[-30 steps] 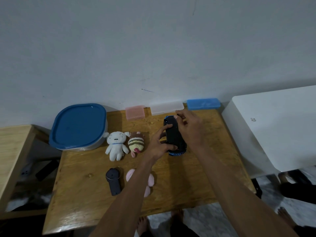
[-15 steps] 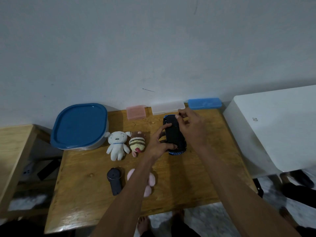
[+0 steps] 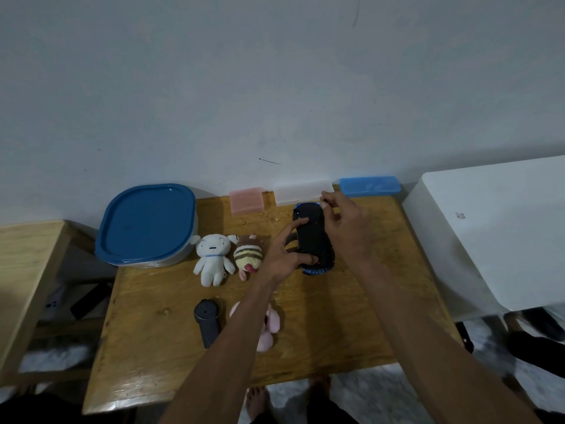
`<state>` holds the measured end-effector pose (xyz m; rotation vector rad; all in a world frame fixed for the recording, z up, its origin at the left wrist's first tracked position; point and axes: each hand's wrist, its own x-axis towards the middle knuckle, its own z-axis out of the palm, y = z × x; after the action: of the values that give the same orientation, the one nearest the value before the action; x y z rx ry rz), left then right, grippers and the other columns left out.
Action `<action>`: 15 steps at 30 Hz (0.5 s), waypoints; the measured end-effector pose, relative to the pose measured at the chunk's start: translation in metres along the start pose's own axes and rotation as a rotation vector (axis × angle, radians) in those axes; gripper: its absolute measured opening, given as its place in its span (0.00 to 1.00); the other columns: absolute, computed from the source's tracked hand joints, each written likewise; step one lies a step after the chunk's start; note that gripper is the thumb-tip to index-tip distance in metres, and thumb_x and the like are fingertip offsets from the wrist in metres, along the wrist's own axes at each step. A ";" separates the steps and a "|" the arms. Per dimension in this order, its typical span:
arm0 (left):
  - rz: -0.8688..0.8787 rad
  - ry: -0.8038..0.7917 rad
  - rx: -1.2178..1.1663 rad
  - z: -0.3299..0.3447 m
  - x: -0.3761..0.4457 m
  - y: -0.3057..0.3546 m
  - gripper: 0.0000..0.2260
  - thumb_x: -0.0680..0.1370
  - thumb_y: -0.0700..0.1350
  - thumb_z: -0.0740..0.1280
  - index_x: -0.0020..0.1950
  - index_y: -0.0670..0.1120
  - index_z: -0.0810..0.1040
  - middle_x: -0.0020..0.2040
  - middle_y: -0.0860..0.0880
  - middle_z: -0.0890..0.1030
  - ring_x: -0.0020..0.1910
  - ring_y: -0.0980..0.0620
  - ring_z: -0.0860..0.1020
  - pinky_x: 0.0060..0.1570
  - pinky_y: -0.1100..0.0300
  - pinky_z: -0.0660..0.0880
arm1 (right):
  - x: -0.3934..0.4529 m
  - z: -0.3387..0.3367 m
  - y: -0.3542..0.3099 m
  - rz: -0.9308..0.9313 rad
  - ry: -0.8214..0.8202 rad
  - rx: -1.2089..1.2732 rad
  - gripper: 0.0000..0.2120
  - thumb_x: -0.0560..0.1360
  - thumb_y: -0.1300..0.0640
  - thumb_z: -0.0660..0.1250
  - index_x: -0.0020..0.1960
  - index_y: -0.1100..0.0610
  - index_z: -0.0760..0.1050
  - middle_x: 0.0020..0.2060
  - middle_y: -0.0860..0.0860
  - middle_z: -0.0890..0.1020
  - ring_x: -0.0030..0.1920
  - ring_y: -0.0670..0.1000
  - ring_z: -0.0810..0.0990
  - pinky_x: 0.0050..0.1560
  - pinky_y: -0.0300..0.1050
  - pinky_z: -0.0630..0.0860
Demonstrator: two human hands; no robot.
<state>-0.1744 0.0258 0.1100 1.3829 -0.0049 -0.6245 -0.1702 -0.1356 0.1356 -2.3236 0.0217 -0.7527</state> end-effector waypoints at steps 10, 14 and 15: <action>0.010 0.014 0.030 -0.002 0.000 -0.001 0.37 0.67 0.25 0.74 0.69 0.56 0.74 0.67 0.45 0.75 0.62 0.41 0.78 0.52 0.43 0.82 | 0.004 0.000 -0.004 0.035 -0.026 0.012 0.09 0.78 0.55 0.69 0.56 0.57 0.78 0.44 0.52 0.84 0.42 0.50 0.81 0.40 0.49 0.81; 0.011 0.013 0.007 -0.004 0.002 0.002 0.37 0.67 0.24 0.73 0.69 0.56 0.75 0.66 0.45 0.75 0.62 0.39 0.78 0.52 0.42 0.82 | 0.002 -0.003 -0.003 0.000 -0.040 0.028 0.11 0.80 0.58 0.67 0.62 0.57 0.78 0.49 0.52 0.85 0.48 0.49 0.83 0.44 0.44 0.82; 0.008 0.014 0.004 -0.004 0.002 0.003 0.37 0.67 0.24 0.73 0.69 0.55 0.74 0.66 0.45 0.75 0.62 0.39 0.78 0.51 0.43 0.83 | 0.002 -0.003 -0.003 0.002 -0.045 0.034 0.11 0.79 0.60 0.67 0.61 0.58 0.78 0.49 0.52 0.85 0.48 0.49 0.83 0.45 0.44 0.82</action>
<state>-0.1703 0.0286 0.1113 1.3907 -0.0002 -0.6082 -0.1710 -0.1357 0.1403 -2.3075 -0.0090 -0.6943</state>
